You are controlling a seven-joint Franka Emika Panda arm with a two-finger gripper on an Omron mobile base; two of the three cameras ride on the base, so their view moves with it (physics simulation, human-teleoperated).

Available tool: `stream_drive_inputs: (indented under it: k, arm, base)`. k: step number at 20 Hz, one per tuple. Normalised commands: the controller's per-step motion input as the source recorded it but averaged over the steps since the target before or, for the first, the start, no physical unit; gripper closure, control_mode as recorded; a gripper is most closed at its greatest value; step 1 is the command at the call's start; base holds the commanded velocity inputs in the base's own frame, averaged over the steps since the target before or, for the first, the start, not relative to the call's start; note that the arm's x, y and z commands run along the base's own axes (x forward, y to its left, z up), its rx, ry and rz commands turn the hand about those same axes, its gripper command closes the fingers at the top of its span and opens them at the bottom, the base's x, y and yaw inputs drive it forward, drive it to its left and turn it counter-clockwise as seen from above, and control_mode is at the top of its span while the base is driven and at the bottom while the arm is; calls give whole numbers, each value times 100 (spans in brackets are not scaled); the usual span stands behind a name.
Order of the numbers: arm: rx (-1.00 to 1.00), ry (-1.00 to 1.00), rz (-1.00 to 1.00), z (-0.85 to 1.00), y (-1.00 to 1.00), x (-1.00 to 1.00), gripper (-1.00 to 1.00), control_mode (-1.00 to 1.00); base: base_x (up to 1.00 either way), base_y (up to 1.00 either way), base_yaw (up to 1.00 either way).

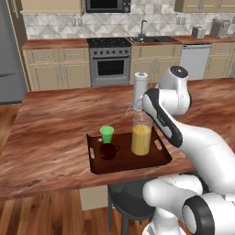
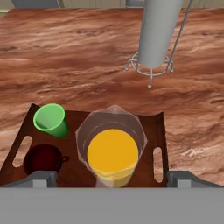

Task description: There is a tray on the dining counter. Grab the cup, mug, and pitcher and place them on the tray. The pitcher may be placed next to the tray if it cannot fit the tray.

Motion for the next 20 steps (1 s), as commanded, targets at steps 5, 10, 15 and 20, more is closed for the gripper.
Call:
stream_drive_inputs:
  k: [5,10,15,20]
  arm:
    - [0,-5,0,10,0,-95,-100,-100]
    - [0,-2,0,8,0,-100,-100,-100]
    - [0,0,-1,41,0,-66,-100,-100]
    - [0,0,-1,67,0,-35,-100,-100]
  base:
    - [0,0,0]
    - [0,0,0]
    - [0,0,0]
    - [0,0,0]
